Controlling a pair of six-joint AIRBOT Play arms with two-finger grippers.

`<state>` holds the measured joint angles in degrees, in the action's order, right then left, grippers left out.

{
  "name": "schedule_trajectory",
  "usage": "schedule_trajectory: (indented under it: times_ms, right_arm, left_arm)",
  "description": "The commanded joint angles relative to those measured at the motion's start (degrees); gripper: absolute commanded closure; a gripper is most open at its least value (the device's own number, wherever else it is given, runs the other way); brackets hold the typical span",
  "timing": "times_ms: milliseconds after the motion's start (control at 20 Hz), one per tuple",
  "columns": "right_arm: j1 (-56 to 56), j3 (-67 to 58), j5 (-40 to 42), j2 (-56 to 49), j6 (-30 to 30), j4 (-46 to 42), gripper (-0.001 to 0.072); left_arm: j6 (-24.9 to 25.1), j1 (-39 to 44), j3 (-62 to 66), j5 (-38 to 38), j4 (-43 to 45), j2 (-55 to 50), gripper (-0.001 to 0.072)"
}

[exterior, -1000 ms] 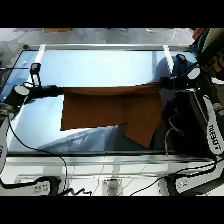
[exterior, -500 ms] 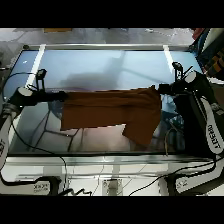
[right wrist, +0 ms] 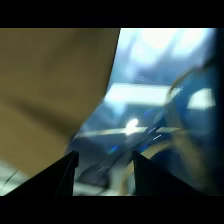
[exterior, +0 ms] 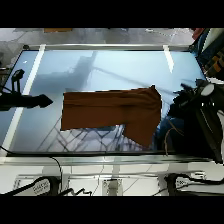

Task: Fold the clothes and pants, and hang the long-sleeved shirts on hangers.

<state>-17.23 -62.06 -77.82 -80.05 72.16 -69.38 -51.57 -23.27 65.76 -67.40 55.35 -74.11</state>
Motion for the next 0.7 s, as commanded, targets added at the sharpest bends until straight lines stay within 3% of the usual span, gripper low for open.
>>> schedule_trajectory:
  times_ms: [0,250,550,650]
  right_arm:
    - [-1.22,16.52,5.68,6.01,-3.06,8.76,0.0334]
    - [-1.2,29.73,20.13,6.54,-8.5,26.51,0.0334]
    - [0.39,32.68,23.54,6.45,-16.72,27.41,0.0338]
    - [2.97,32.65,23.74,6.47,-19.85,28.48,0.0467]
  left_arm:
    - [-0.26,-3.3,-1.42,-4.59,0.83,-0.22,0.0018]
    - [-0.74,-3.15,-3.45,-4.42,0.59,-1.86,0.0018]
    - [-1.64,-3.13,-3.93,-4.26,-1.44,-5.49,0.0018]
    - [-2.75,-3.13,-4.22,-4.28,-2.29,-6.88,0.0018]
